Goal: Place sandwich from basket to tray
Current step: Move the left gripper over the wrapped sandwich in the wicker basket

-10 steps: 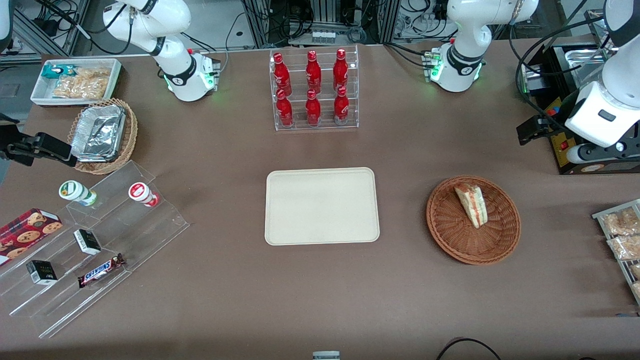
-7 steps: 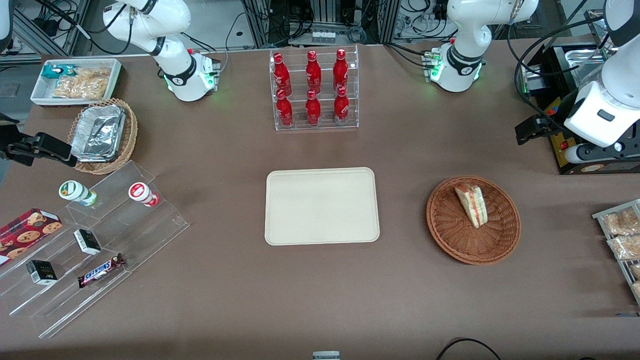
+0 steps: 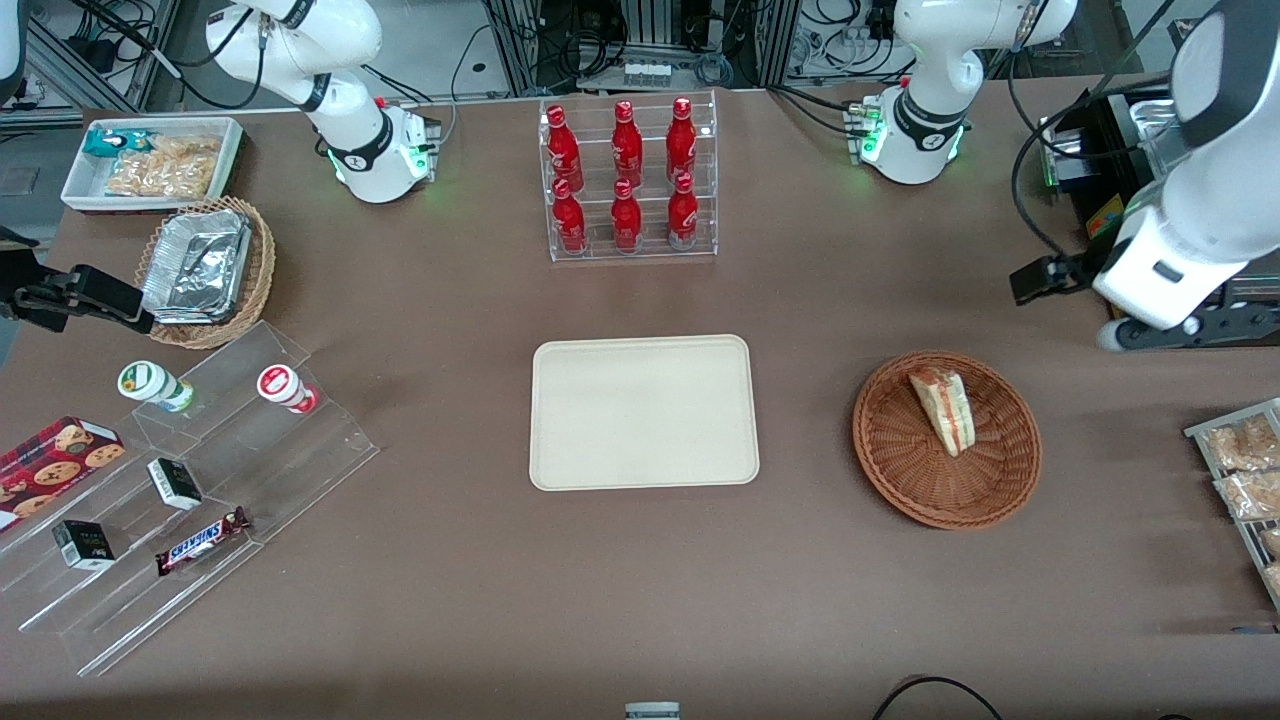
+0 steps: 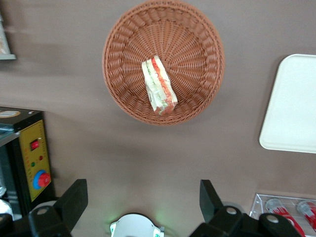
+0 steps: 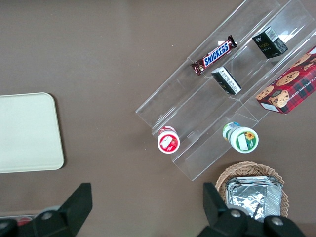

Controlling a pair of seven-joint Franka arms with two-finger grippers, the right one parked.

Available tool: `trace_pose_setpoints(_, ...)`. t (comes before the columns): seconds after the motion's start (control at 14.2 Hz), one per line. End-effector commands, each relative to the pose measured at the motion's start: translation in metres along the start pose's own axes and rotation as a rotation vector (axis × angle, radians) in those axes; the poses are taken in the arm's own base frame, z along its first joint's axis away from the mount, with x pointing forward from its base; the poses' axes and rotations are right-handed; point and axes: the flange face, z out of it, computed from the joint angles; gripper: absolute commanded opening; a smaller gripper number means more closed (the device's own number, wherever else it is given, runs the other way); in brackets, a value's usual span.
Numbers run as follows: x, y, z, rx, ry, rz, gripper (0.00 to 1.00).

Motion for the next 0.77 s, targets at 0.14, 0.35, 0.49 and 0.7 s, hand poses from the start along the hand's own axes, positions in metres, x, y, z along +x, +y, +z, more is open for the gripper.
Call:
trace_pose_setpoints(0.14,0.020,0.004,0.104,0.008,-0.070,0.003,1.00)
trace_pose_setpoints(0.35,0.028,0.009,0.159,-0.009,-0.017,0.006,1.00)
trace_pose_setpoints(0.49,0.028,0.011,0.194,-0.016,-0.004,0.007,1.00)
trace_pose_setpoints(0.7,0.031,0.013,0.236,-0.024,-0.001,0.009,1.00)
